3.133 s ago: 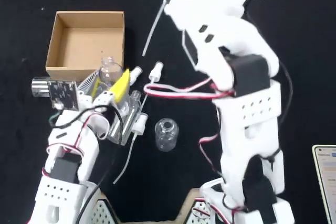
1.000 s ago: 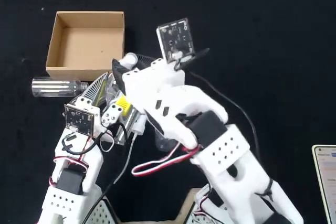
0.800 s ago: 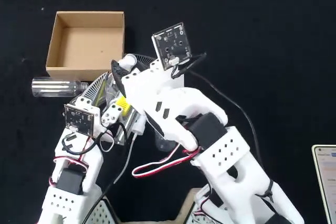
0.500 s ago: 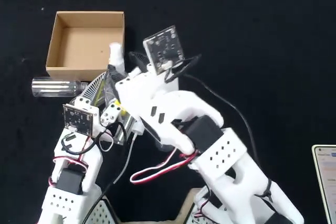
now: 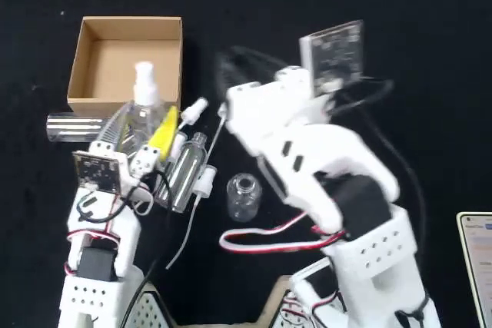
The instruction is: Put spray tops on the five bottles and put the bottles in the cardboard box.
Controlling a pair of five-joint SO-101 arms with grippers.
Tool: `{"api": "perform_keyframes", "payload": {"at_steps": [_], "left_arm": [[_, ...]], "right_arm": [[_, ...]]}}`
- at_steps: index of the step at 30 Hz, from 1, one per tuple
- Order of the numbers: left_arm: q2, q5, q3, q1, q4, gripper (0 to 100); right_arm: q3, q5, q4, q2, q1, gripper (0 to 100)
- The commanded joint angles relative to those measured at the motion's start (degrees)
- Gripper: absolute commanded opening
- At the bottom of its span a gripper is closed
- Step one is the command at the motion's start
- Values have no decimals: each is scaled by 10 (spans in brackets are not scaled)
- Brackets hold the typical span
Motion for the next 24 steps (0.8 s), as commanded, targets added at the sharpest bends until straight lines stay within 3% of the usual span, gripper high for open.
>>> {"api": "perform_keyframes", "payload": {"at_steps": [1,6,12,18,24], "left_arm": [[-10,3,-82,-62,-13,30],[-9,3,-131,-101,-17,30],[44,2,-116,-102,-149,30],[250,1,-165,-128,-270,30],[549,-4,-303,-135,-389,33]], "right_arm": [[-9,7,65,-18,85,50],[145,3,11,-18,186,50],[320,5,-190,-18,202,50],[401,4,-302,-14,233,50],[483,6,-420,-14,240,50]]}}
